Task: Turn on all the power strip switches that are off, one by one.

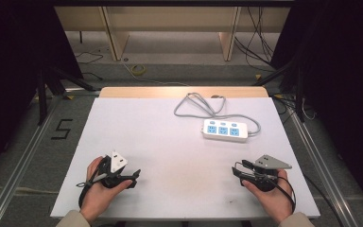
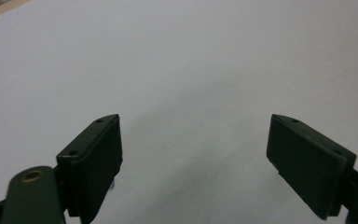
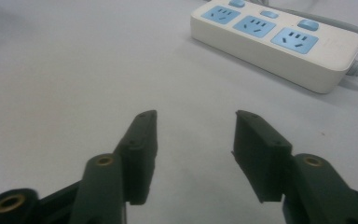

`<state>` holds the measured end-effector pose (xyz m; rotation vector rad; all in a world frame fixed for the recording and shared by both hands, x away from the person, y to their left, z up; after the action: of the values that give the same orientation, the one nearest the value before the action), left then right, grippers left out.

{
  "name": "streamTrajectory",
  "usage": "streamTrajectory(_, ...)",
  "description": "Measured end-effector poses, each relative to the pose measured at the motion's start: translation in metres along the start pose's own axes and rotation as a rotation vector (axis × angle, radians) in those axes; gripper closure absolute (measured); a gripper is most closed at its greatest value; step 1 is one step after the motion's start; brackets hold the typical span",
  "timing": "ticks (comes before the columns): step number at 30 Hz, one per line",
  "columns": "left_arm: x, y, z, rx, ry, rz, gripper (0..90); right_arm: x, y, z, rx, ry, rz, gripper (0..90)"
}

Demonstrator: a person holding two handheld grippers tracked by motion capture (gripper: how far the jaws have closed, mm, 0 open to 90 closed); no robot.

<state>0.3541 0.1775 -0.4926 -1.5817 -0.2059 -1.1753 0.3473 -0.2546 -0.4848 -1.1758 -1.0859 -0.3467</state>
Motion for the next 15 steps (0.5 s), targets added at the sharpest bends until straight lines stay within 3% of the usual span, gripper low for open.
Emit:
streamTrajectory(4, -0.001, 0.000, -0.001, -0.003, 0.001, 0.000, 18.2, 0.003, -0.001, -0.001, 0.005, -0.017, -0.001, 67.0)
streamTrajectory(5, -0.001, 0.000, -0.001, -0.003, 0.001, 0.000, 18.2, 0.003, -0.001, -0.001, 0.005, -0.017, -0.001, 67.0)
streamTrajectory(6, 0.000, -0.001, -0.001, -0.001, 0.001, -0.003, 18.2, 0.005, -0.003, -0.001, -0.009, -0.025, -0.001, 74.7)
streamTrajectory(10, 0.000, -0.001, -0.001, -0.001, 0.002, -0.001, 18.2, 0.009, -0.005, -0.003, -0.036, -0.046, 0.007, 85.2)
streamTrajectory(12, 0.000, -0.001, -0.001, -0.001, 0.001, 0.000, 18.3, 0.011, -0.005, -0.005, -0.051, -0.058, 0.019, 90.0)
streamTrajectory(15, 0.000, -0.001, -0.001, 0.003, -0.005, -0.002, 18.5, 0.013, -0.004, -0.007, -0.065, -0.065, 0.032, 90.0)
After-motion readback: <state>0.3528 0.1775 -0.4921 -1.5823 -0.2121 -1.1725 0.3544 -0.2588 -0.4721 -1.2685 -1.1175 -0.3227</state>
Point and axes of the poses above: each handheld gripper's, and its own axes: y roughly forward along the jaws, x roughly out of its top, z roughly to its left, the point moved 3 cm from there along y, roughly forward along the jaws, and after that the axes turned 5 degrees about -x, right-handed, at the moved point
